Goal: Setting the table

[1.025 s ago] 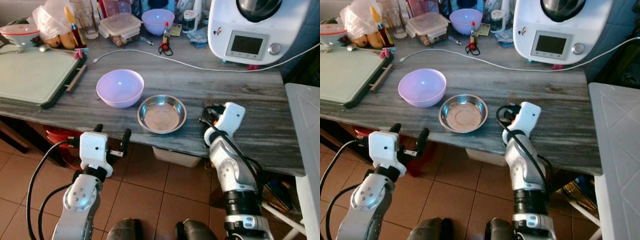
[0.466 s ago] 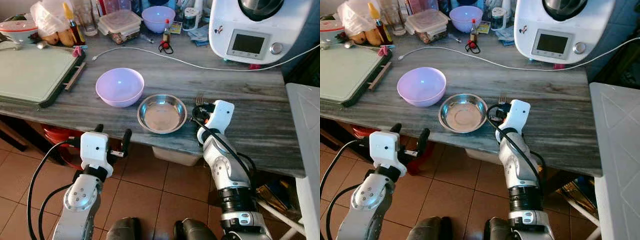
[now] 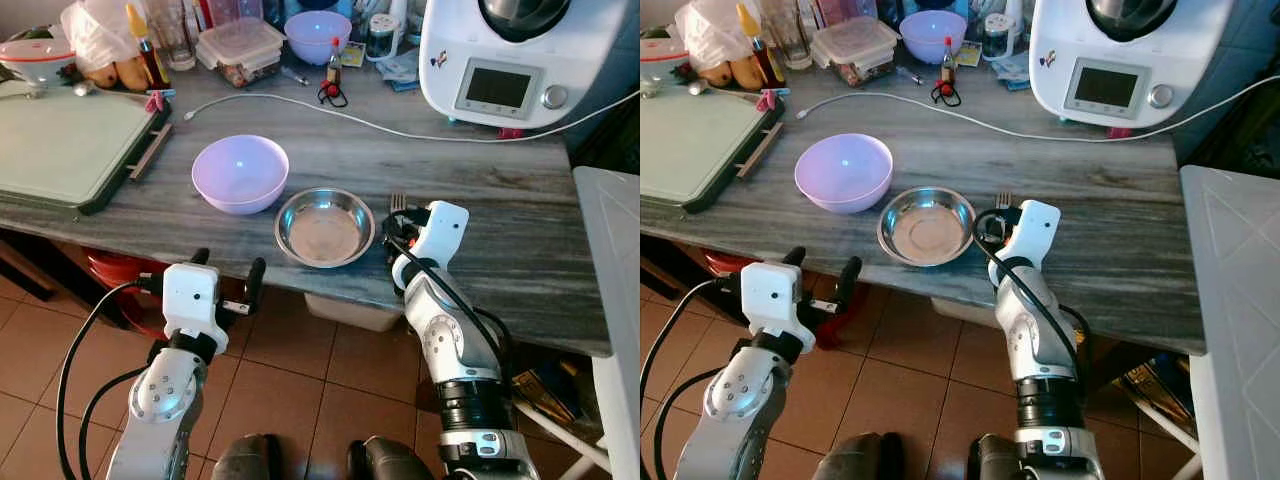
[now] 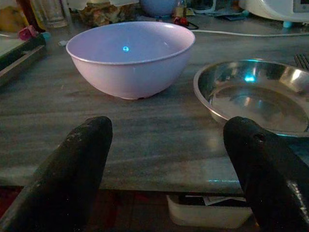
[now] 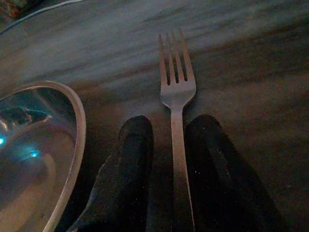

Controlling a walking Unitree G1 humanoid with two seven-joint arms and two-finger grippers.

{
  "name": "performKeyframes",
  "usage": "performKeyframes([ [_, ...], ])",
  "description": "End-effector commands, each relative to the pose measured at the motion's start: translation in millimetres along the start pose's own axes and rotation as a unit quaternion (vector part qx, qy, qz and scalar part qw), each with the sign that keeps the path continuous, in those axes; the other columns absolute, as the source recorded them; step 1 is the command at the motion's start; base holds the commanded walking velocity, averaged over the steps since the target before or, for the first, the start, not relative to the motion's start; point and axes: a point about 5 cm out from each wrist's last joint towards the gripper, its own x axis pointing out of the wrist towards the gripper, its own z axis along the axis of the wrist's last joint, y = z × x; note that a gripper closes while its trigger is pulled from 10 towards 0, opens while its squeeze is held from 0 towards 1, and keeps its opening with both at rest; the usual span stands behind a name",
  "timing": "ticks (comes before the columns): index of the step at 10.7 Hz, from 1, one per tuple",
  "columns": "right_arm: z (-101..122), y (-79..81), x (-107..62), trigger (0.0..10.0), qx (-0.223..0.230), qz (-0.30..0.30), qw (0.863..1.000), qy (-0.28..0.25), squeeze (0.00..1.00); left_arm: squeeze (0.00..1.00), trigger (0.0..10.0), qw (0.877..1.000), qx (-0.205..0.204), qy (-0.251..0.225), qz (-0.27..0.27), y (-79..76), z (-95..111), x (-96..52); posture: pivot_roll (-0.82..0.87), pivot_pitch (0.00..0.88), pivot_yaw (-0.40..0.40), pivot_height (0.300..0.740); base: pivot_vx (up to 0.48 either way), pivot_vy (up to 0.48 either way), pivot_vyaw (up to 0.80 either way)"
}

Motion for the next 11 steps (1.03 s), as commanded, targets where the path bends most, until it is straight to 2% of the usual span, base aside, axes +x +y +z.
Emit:
performKeyframes([
  [1, -10.4, -8.4, -4.0, 10.0, 0.010, -0.021, 0.999, 0.029, 1.00, 0.00, 10.0, 1.000, 0.001, -0.004, -0.002, -0.9, 3.9, -1.0, 0.03, 0.151, 0.021, 0.740, 0.000, 0.000, 0.00],
  [2, -9.5, -10.9, -6.3, 10.0, 0.011, -0.024, 0.999, 0.030, 1.00, 0.00, 10.0, 1.000, 0.000, -0.005, -0.001, -1.0, 4.0, -1.0, 0.03, 0.152, 0.020, 0.740, 0.000, 0.000, 0.00],
  [4, -0.8, -18.2, -13.0, 10.0, -0.018, -0.019, 1.000, 0.009, 1.00, 0.00, 10.0, 1.000, -0.002, -0.005, 0.000, -1.3, 3.8, -1.2, 0.02, 0.151, 0.019, 0.740, 0.000, 0.000, 0.00],
  [7, 13.9, -35.0, -18.6, 10.0, -0.035, -0.033, 0.999, -0.024, 1.00, 0.00, 10.0, 1.000, -0.005, -0.007, 0.001, -2.3, 3.7, 0.2, 0.01, 0.149, 0.018, 0.740, 0.000, 0.000, 0.00],
  [10, 42.2, -32.8, -26.4, 10.0, -0.103, -0.011, 0.987, -0.125, 1.00, 0.00, 10.0, 0.999, -0.004, 0.005, 0.039, 1.5, -1.9, 0.3, 0.01, 0.117, 0.014, 0.740, 0.000, 0.000, 0.00],
  [11, 44.9, -37.8, -30.1, 10.0, -0.138, -0.018, 0.981, -0.135, 1.00, 0.00, 10.0, 0.999, -0.004, 0.006, 0.041, 1.4, -3.0, 1.4, 0.01, 0.113, 0.014, 0.740, 0.000, 0.000, 0.00],
])
